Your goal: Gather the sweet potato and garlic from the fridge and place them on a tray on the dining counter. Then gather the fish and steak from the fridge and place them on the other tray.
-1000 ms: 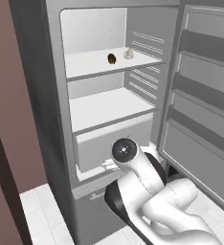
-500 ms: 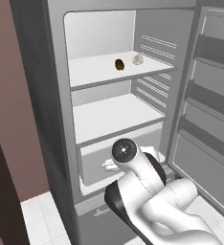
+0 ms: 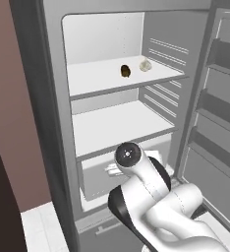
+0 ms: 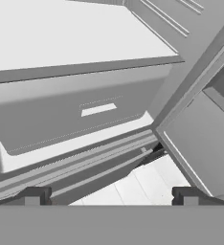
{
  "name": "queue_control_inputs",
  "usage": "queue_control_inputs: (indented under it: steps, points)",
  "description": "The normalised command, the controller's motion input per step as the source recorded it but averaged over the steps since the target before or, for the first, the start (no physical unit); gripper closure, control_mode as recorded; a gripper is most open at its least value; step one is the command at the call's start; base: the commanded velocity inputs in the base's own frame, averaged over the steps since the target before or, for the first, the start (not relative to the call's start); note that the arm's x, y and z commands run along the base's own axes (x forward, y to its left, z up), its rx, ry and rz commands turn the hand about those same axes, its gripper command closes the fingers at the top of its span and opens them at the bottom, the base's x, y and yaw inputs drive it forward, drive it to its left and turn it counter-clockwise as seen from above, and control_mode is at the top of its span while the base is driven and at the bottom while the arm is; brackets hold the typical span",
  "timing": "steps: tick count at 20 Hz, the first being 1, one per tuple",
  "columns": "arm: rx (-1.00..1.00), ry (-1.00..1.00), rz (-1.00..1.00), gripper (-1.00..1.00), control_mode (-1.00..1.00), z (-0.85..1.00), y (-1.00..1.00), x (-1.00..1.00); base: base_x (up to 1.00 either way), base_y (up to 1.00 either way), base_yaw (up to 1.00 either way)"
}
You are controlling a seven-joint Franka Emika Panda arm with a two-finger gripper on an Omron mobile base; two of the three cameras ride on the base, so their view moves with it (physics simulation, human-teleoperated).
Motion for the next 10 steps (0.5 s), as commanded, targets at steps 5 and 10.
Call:
queue_control_inputs:
  steps: [5,10]
  points:
    - [0.0,0.0,0.0,-1.0,1.0,0.0,0.0,0.0,0.52,-0.16,0.11]
    - [0.0,0.0,0.0,-1.0,1.0,0.0,0.0,0.0,0.35,-0.34,0.15]
